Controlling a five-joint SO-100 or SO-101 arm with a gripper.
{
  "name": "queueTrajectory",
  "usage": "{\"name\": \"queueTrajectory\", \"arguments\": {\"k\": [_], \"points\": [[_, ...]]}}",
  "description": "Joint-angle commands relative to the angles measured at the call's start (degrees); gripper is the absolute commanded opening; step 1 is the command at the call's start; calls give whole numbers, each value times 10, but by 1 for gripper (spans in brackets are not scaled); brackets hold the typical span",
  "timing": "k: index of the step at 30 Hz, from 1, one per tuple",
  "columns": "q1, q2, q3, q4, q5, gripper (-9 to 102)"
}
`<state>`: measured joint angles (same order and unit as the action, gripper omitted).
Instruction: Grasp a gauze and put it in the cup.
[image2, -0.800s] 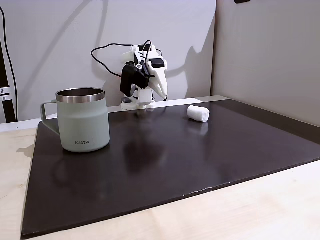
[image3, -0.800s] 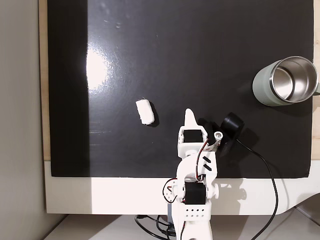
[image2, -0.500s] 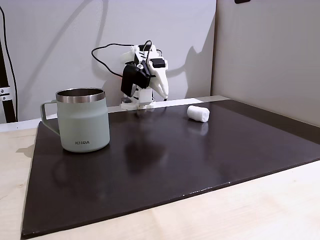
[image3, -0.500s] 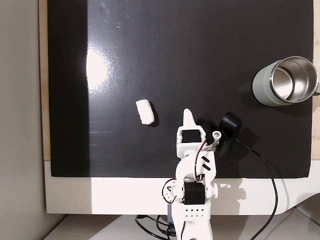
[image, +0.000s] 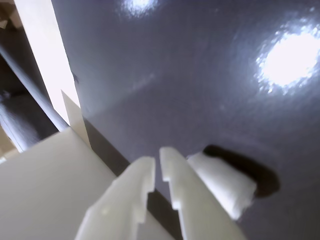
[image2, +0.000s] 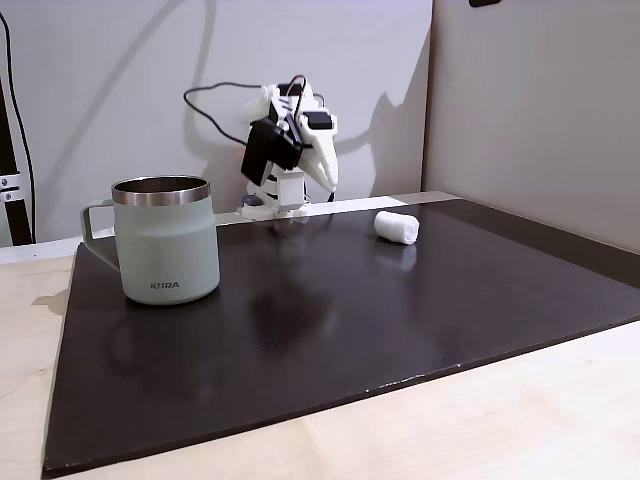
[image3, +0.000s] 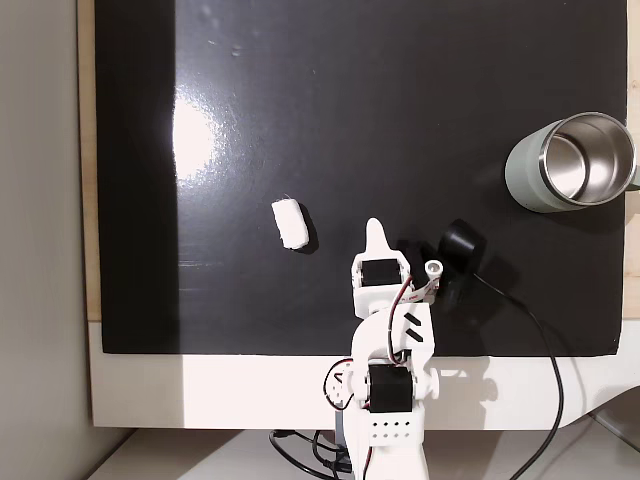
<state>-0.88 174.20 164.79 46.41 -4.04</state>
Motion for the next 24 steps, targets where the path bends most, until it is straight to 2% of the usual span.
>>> {"name": "queueTrajectory", "arguments": {"k": [1, 11, 17, 22, 24], "points": [[-16, -123, -142, 8, -6, 0], [-90, -439, -458, 76, -107, 4], [-135, -617, -636, 193, -200, 11], [-172, -715, -721, 275, -280, 20], [-189, -766, -763, 332, -308, 24]]}}
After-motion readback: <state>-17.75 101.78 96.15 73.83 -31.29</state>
